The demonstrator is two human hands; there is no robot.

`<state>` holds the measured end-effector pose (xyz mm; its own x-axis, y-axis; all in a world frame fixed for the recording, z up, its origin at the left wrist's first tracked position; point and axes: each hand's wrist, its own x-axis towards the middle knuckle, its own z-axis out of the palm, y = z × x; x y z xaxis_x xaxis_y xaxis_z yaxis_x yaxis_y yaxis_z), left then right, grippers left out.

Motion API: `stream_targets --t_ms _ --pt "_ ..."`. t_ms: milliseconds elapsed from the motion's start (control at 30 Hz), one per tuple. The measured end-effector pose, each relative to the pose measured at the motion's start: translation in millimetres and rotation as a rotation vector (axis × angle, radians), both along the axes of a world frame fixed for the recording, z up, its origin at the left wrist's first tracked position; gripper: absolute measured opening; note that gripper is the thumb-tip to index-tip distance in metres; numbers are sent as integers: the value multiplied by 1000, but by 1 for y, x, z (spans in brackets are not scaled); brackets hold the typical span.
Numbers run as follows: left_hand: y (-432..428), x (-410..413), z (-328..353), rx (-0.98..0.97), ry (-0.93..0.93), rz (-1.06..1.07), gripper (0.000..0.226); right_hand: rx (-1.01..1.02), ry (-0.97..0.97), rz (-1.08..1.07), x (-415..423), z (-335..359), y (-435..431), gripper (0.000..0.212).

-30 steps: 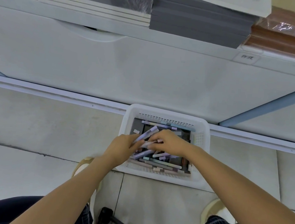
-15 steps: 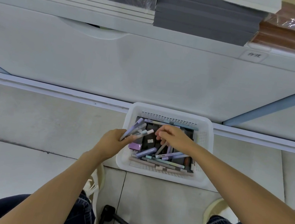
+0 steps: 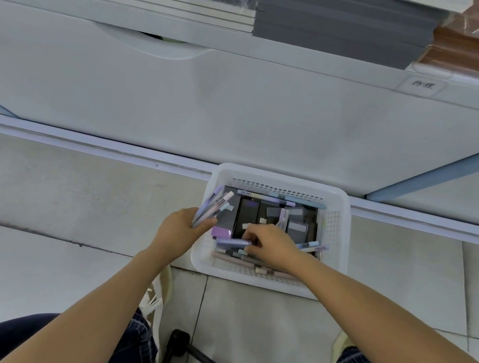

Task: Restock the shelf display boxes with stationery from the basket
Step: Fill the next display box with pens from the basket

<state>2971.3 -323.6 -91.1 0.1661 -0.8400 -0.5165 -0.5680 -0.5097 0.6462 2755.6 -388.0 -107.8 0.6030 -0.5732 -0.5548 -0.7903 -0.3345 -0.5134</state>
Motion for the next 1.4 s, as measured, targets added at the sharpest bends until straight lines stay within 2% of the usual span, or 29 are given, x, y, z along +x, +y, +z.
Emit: stream_targets --t_ms 167,333,400,467,600,667,800,900,1000,1100,1267,1400 --pt "-15 -6 26 -86 197 89 26 177 -271 -186 -1 53 -36 22" --pt "-34 -23 82 -146 426 178 21 171 -527 -318 2 137 -69 19" --pt "-42 -36 114 -240 492 197 36 171 -633 -346 2 175 -73 19" --pt "-49 -49 149 -334 552 218 45 127 -743 -355 -1 214 -75 18" --pt "-61 -70 228 -524 651 219 28 -19 -950 -393 -17 300 -71 23" --pt "-65 -80 269 -597 688 172 20 -106 -1019 -385 -29 341 -66 20" --pt "-72 -102 344 -700 693 1 20 -245 -1151 -380 -54 409 -59 20" --pt "-77 -117 388 -743 676 -93 35 -346 -1178 -365 -72 449 -54 21" --pt "-80 -128 423 -790 648 -146 25 -500 -1198 -381 -90 485 -53 16" --pt "-85 -133 450 -821 617 -174 24 -640 -1247 -515 -108 513 -64 8" --pt "-97 -135 474 -868 603 -172 30 -862 -1149 -699 -137 539 -95 3" --pt "-109 -138 484 -857 607 -181 29 -991 -1014 -796 -147 544 -120 13"
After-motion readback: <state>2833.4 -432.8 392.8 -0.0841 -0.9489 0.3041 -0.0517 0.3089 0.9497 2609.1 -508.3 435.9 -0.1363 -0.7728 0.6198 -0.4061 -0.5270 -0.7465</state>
